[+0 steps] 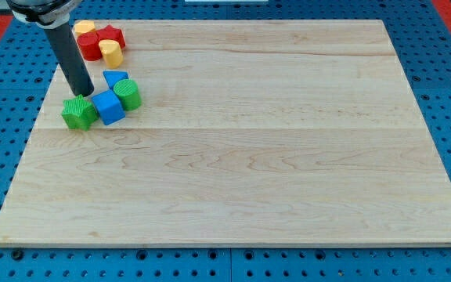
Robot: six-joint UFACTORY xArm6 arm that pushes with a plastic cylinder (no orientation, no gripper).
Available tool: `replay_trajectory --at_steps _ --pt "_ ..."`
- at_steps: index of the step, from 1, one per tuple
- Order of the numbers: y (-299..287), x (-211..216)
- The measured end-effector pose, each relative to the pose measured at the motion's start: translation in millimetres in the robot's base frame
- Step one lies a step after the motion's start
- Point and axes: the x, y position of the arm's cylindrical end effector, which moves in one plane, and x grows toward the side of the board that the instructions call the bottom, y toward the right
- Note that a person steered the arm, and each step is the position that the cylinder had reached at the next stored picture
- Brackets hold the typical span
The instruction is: Place the red star at the top center of the board
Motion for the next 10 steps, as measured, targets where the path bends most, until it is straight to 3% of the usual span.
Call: replay_trajectory --at_steps 1,3,6,8,10 --pt "3.7 0.0" --pt "-54.7 -6.7" --pt "-57.4 -88.5" --pt "-16.9 -130.0" --pt "63.3 -141.2"
